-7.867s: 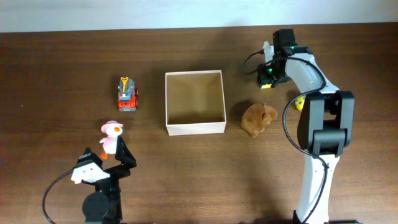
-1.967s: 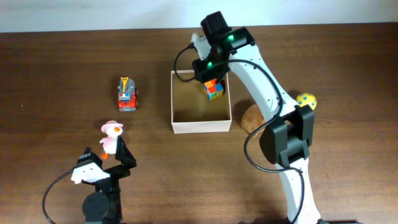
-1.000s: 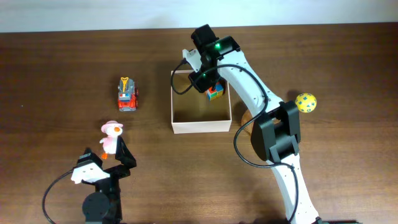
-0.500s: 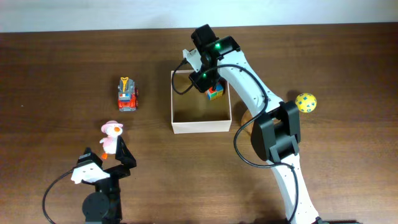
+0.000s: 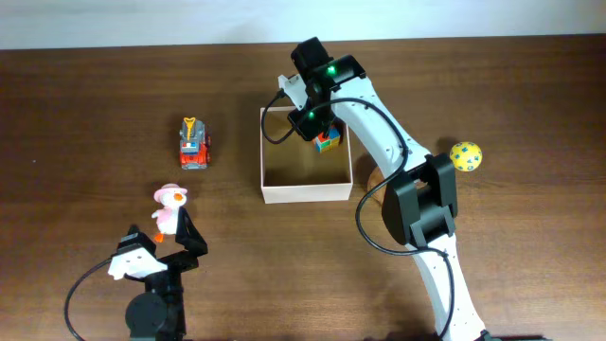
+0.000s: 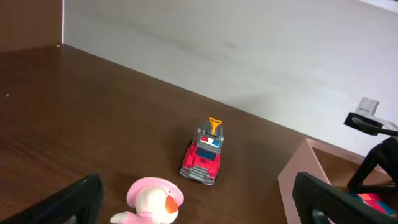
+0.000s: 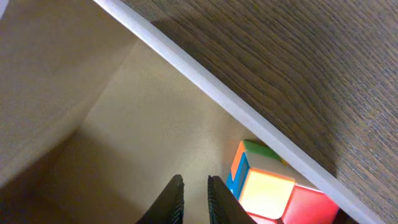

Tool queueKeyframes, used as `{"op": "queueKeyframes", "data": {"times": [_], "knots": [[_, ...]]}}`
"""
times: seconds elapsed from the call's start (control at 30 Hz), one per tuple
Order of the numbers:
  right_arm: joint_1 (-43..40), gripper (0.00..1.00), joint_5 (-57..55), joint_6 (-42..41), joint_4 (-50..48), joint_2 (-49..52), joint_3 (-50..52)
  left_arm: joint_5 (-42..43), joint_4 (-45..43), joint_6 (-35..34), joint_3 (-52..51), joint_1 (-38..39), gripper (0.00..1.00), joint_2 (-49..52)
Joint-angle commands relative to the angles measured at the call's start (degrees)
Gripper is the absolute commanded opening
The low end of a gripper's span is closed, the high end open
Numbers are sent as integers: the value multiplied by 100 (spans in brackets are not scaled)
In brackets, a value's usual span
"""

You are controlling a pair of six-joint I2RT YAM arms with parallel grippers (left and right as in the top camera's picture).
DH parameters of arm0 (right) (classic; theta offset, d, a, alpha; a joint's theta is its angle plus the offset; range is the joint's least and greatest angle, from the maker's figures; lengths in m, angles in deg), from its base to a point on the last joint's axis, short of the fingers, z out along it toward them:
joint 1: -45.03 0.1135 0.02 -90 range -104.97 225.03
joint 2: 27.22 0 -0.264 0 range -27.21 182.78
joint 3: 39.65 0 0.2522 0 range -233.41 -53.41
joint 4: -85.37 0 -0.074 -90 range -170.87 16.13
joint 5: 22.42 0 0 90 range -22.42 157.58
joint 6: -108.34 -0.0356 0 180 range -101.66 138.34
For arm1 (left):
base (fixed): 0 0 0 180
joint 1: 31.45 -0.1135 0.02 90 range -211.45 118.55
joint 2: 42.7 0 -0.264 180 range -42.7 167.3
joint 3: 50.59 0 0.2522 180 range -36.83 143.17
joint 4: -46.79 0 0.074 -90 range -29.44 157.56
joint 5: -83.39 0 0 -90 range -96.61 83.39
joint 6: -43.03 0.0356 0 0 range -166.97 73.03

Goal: Pack container

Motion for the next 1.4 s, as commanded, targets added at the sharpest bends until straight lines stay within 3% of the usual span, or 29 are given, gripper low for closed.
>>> {"op": "queueKeyframes", "data": {"times": [0.0,0.8,1.13,1.37], "knots": [[4,17,-72,20,0,136,-94,59,-13,92,-44,-9,99,-26],[4,17,-190,20,-129,227,101,59,-13,92,-44,-9,99,-28],[4,17,-1091,17,-79,225,101,59,-13,92,-44,-9,99,-28],[4,18,-1058,15,-81,219,90,59,-13,92,-44,-9,99,-28]]}}
